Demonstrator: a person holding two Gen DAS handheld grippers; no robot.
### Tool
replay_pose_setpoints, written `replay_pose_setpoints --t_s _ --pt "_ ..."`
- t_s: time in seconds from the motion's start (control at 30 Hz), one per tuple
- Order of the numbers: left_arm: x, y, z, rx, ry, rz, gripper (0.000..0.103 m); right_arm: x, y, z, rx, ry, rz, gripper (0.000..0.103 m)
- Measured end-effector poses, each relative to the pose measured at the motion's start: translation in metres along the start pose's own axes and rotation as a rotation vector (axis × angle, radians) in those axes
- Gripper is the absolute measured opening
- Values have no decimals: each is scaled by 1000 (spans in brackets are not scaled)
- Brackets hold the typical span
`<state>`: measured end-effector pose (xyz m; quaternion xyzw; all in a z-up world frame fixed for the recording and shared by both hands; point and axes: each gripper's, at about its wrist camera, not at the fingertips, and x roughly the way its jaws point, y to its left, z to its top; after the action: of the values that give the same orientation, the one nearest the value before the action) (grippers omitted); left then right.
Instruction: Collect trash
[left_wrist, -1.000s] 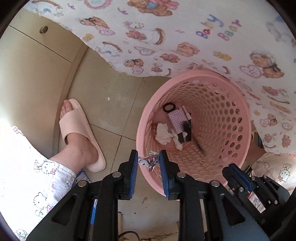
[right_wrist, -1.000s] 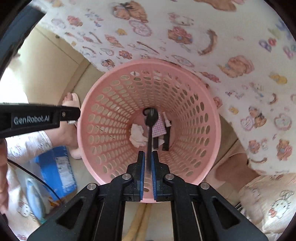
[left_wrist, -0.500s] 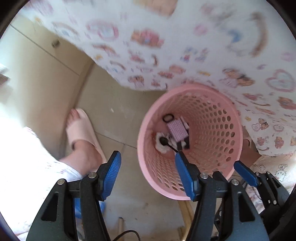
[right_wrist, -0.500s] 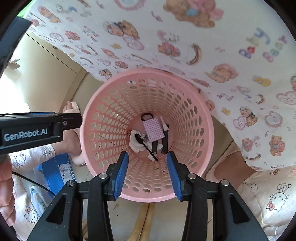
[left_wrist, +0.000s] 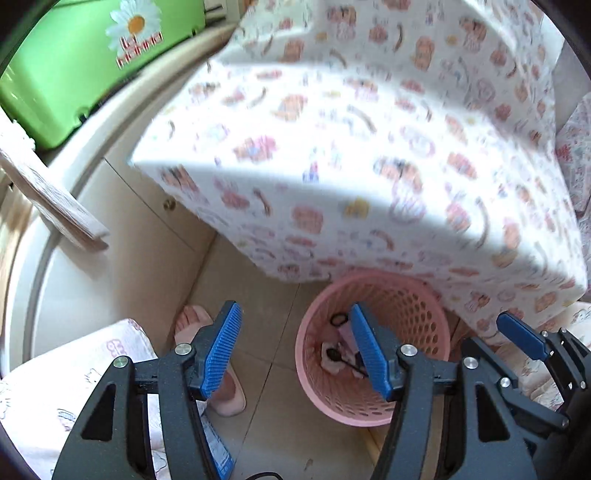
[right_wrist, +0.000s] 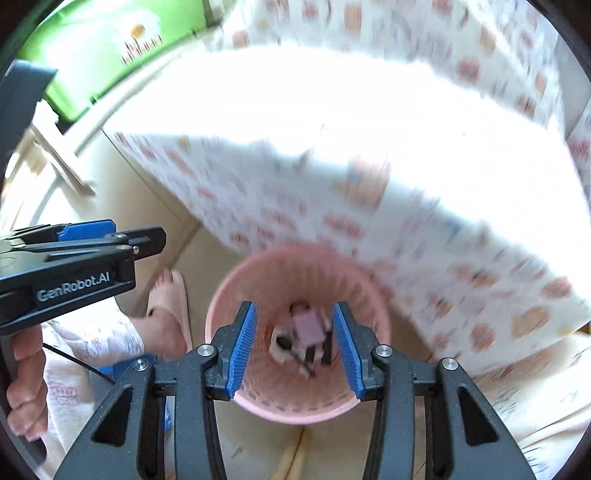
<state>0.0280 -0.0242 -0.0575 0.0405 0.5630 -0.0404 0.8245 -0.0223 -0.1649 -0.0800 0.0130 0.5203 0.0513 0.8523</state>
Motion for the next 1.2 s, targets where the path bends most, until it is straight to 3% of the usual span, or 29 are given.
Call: replay_pose_setpoints --t_s 0.17,0.23,0.3,0.47,0.53,0.63,0.7,1.2 --pt "-35 2 5 3 -132 38 71 -32 -14 11 60 -99 9 46" --pt "-48 4 5 7 -184 26 79 -45 -17 12 66 -142 2 47" --pt "-60 4 3 19 -245 17 83 -54 -18 12 65 -175 -9 54" --pt "-76 1 3 19 -323 34 92 -60 -26 15 49 -189 -38 54" --pt "-76 1 3 16 -335 40 97 -63 -21 16 35 -214 -52 56" --pt "-73 2 2 10 -328 32 101 -67 -18 16 8 -261 -112 77" --pt "-68 3 2 5 -310 7 101 -67 -19 16 8 -265 -122 85" --pt "-61 4 4 -8 -300 25 101 -63 -26 20 42 -259 -124 87"
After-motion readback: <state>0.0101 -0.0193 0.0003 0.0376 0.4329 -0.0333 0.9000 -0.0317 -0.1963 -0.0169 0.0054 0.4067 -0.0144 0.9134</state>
